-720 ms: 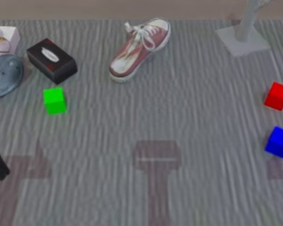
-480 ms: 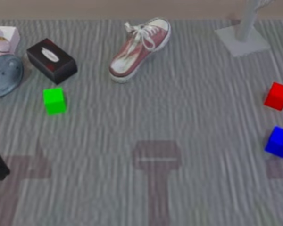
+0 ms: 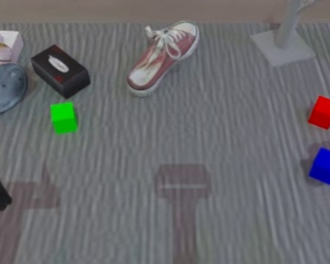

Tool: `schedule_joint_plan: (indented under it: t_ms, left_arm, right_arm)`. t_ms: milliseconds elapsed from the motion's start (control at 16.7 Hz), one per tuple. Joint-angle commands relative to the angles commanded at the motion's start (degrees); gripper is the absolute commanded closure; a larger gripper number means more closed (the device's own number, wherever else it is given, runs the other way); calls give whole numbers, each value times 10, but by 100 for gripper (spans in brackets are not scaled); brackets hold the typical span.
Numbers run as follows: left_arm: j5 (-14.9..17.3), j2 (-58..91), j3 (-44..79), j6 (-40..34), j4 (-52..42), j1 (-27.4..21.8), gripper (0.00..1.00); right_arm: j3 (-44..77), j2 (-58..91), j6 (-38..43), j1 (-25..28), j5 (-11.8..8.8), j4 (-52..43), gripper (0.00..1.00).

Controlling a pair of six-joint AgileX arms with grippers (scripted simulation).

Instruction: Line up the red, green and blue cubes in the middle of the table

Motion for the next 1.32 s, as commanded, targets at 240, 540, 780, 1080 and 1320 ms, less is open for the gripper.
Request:
schedule_joint_plan:
  t_ms: [240,540,780,1080,1320]
  left_arm:
    - [0,0,0,0,0,0,0]
    - [0,0,0,0,0,0,0]
    - [0,0,0,0,0,0,0]
    - [0,0,0,0,0,0,0]
    - [0,0,0,0,0,0,0]
  right_arm:
    - [229,278,-111,4,3,-146,0]
    - [501,627,-248,10,7,-329,0]
    - [682,832,-338,14,8,-445,0]
    - [846,988,-412,17,5,-531,0]
    - [881,1023,-428,18,4,-548,0]
